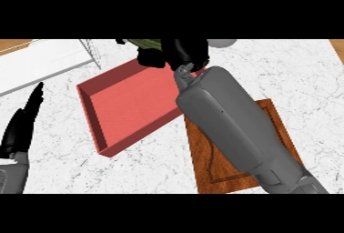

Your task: Pick the squash from the cutting board and place it in the cardboard box

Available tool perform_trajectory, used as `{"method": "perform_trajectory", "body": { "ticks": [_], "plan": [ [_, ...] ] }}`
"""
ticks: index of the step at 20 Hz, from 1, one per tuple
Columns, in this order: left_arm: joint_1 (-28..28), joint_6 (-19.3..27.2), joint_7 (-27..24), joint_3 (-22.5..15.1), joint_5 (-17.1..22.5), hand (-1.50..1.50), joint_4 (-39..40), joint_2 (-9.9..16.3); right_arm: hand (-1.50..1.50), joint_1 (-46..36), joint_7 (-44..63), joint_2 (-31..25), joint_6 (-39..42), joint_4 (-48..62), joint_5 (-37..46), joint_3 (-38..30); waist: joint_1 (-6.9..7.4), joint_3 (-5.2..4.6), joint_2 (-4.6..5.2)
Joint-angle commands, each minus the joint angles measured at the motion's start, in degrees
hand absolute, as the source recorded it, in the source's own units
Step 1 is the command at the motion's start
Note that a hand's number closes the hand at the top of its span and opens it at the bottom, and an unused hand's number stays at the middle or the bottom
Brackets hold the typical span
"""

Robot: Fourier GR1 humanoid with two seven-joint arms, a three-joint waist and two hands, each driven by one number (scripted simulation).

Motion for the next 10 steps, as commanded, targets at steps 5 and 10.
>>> {"method": "perform_trajectory", "body": {
  "ticks": [5, 10],
  "plan": [
    [-1.83, -0.45, 0.57, -0.57, -0.84, 0.00, -0.01, -0.02, 1.50, -9.08, -8.67, 0.01, -12.33, 24.22, -9.86, 1.62, 1.82, -0.03, 0.69],
    [-1.41, -1.70, 1.74, -1.40, -0.29, 0.00, -1.66, -0.66, 1.50, -11.94, -7.27, 0.01, -17.12, 35.02, -10.23, 2.49, 2.91, -0.04, 0.87]
  ]
}}
